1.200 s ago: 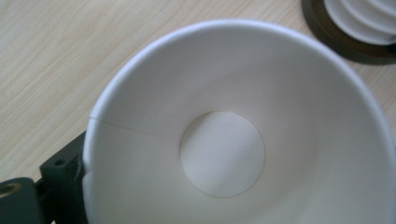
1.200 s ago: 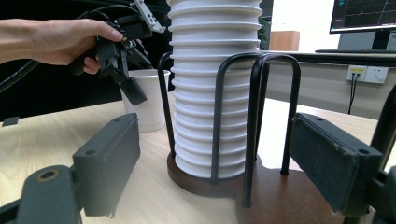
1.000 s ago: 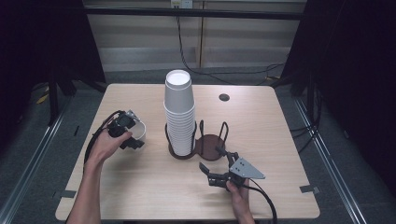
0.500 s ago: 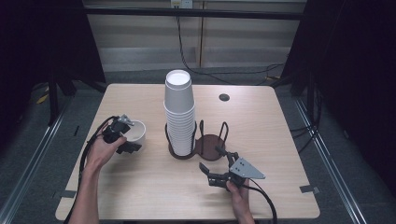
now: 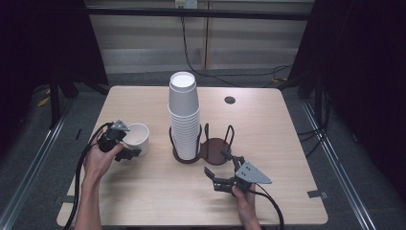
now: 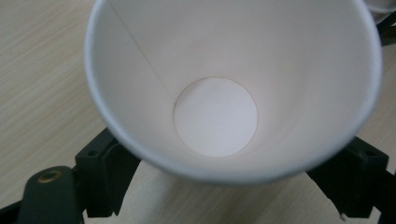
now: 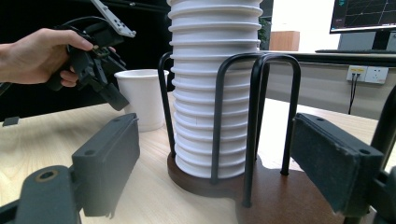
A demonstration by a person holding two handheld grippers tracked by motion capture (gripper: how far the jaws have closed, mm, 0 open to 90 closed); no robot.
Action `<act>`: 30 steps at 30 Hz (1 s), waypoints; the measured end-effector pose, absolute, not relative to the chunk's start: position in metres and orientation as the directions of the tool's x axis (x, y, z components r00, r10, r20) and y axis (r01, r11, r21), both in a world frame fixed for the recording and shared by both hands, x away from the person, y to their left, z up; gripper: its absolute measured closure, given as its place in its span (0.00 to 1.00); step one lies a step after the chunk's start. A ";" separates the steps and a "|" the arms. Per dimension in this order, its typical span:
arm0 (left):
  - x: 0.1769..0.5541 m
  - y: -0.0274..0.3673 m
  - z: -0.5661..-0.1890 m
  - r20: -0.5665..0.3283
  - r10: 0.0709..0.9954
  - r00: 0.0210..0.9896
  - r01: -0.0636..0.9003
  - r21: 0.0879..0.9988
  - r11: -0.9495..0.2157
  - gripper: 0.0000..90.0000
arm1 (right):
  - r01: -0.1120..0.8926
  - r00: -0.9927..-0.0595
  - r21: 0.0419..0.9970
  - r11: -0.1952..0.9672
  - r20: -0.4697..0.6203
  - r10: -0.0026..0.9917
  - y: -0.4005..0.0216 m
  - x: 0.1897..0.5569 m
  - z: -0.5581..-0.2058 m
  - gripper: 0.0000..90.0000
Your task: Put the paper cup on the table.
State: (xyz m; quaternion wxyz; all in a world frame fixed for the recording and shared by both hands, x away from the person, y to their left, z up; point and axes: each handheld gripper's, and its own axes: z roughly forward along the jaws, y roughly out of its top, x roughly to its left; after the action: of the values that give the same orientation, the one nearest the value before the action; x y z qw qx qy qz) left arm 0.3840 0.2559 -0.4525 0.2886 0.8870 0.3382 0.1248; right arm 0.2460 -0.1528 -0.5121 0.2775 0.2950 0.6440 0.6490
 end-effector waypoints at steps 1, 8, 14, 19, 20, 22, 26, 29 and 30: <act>0.382 0.257 -0.452 0.023 0.678 0.735 0.528 0.607 -0.593 0.18 | 0.020 -0.672 1.000 -0.016 0.025 0.740 -0.153 0.246 -0.512 0.17; 0.359 0.267 -0.444 -0.020 0.723 0.691 0.484 0.756 -0.442 0.18 | 0.020 -0.672 1.000 -0.017 0.026 0.740 -0.153 0.246 -0.512 0.17; 0.343 0.270 -0.444 -0.069 0.752 0.656 0.454 0.831 -0.320 0.18 | 0.019 -0.672 1.000 -0.017 0.025 0.740 -0.153 0.246 -0.512 0.17; 0.329 0.266 -0.447 -0.068 0.758 0.649 0.410 0.870 -0.273 0.18 | 0.018 -0.670 1.000 -0.015 0.023 0.742 -0.153 0.246 -0.512 0.16; 0.326 0.264 -0.447 -0.072 0.767 0.637 0.408 0.876 -0.257 0.18 | 0.018 -0.670 1.000 -0.016 0.024 0.742 -0.153 0.246 -0.512 0.16; 0.319 0.265 -0.446 -0.055 0.777 0.627 0.390 0.886 -0.252 0.18 | 0.018 -0.670 1.000 -0.016 0.024 0.742 -0.153 0.246 -0.512 0.16; 0.305 0.266 -0.447 -0.066 0.789 0.611 0.368 0.906 -0.210 0.18 | 0.017 -0.669 1.000 -0.016 0.023 0.742 -0.153 0.245 -0.512 0.16; 0.297 0.265 -0.447 -0.056 0.786 0.616 0.348 0.914 -0.208 0.18 | 0.018 -0.670 1.000 -0.016 0.024 0.742 -0.153 0.246 -0.512 0.16; 0.293 0.264 -0.448 -0.059 0.788 0.613 0.339 0.921 -0.195 0.18 | 0.018 -0.669 1.000 -0.016 0.024 0.743 -0.153 0.245 -0.512 0.16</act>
State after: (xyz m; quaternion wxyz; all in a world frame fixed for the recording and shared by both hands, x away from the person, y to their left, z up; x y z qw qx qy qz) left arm 0.2928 0.2636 -0.4476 0.5079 0.7406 0.3804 0.2211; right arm 0.2455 -0.1527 -0.5121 0.2794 0.2956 0.6434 0.6485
